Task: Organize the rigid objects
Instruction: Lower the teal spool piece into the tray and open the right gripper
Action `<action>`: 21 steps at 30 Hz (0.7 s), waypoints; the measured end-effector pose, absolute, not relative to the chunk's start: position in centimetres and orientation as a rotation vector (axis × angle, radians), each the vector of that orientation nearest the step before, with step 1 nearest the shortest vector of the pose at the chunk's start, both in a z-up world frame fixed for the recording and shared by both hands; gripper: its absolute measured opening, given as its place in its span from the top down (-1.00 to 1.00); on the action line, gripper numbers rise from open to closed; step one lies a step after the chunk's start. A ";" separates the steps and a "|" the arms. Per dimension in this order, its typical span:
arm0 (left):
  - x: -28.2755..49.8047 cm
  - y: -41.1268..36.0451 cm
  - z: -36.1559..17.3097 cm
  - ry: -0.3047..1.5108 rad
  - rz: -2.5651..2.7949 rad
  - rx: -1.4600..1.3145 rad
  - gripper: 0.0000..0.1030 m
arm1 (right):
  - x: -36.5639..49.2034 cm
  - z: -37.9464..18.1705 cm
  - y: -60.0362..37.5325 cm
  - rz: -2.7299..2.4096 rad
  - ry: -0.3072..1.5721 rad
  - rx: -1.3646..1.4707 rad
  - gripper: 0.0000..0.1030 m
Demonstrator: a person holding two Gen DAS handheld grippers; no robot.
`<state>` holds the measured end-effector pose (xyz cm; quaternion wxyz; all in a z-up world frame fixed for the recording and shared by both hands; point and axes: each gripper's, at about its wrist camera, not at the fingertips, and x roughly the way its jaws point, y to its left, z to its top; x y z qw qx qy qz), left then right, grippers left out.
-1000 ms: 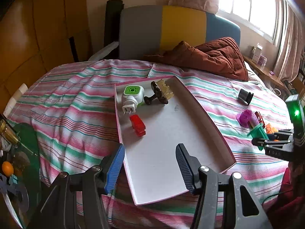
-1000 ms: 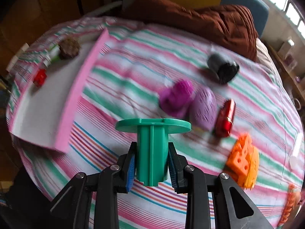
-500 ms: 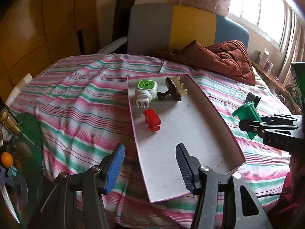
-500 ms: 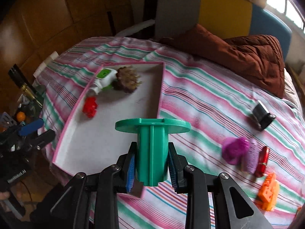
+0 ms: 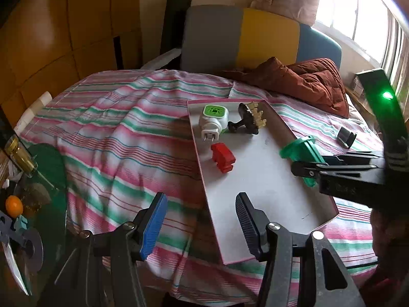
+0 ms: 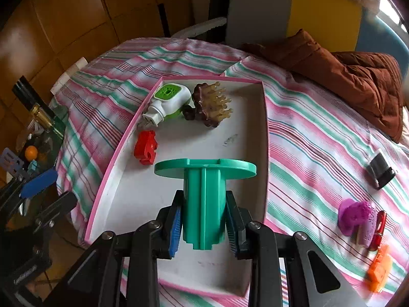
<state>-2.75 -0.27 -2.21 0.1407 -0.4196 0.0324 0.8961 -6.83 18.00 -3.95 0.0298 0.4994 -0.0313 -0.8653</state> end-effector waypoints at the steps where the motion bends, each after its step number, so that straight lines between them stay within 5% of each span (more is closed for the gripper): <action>1: -2.7 -0.4 -2.3 0.090 2.589 -1.215 -0.10 | -7.3 -4.1 17.8 -2.667 -0.100 1.548 0.42; 21: -3.3 -2.7 -3.3 0.002 2.578 -1.275 -0.10 | -13.2 -6.8 16.2 -2.666 -0.129 1.654 0.41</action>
